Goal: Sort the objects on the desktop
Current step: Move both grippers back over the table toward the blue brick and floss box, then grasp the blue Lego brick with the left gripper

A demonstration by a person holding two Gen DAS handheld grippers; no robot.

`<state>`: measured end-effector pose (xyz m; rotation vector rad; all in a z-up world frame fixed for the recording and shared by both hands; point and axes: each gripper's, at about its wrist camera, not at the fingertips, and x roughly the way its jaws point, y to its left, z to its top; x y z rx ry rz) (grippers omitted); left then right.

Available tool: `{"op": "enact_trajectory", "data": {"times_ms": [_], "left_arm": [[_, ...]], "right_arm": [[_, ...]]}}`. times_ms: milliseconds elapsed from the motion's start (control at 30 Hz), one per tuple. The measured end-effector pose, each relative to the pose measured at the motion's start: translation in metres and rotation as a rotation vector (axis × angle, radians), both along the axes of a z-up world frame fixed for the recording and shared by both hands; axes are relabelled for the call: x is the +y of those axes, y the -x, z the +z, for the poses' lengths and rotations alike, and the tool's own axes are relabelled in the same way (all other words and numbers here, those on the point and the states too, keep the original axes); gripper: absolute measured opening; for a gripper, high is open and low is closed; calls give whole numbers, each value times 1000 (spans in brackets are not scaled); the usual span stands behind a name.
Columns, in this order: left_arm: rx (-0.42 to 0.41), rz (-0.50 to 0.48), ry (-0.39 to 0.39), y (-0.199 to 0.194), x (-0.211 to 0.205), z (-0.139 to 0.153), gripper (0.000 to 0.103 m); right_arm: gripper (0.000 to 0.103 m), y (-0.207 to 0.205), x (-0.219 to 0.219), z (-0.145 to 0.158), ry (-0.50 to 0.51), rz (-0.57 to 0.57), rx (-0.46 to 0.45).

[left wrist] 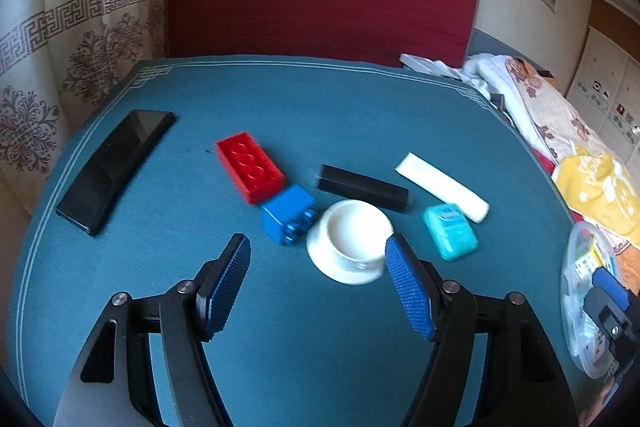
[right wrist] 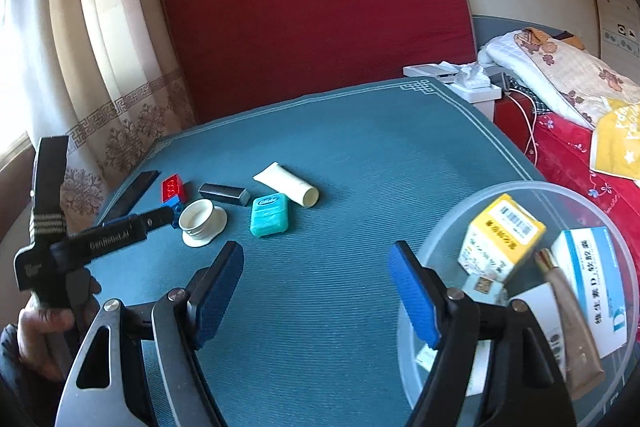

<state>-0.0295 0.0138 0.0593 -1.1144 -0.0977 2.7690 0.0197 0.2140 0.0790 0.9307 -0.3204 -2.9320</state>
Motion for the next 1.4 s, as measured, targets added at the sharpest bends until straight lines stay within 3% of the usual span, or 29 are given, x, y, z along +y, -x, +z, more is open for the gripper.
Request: {"op": "enact_trajectory", "data": {"times_ms": [467,700,867,900,1033,1067,1400], "left_arm": [[-17,30,111,44,-7,-20,73],[-36,13,104,57,-10,-32,73],[-49,2,51,59,-15,-37,73],[-49,0,42,58,-16,-38,71],[-49,-19,53,54,-12,-38,39],[-50,-27,53,53,-11,-38,35],[-21,-33,44,37,-12,-27,33]], "right_arm": [[79,23,-20,-9,-14,41,-40],[79,36,-29,-15,-19,61,-63],[79,49,-37,-18,-25,76,-76],[79,51,-38,-19,-24,78,-79],[79,63,-41,-25,-16,84,-102],[79,66,-42,-27,-14,84,-110],[79,88,-45,-42,-36,82,-171]]}}
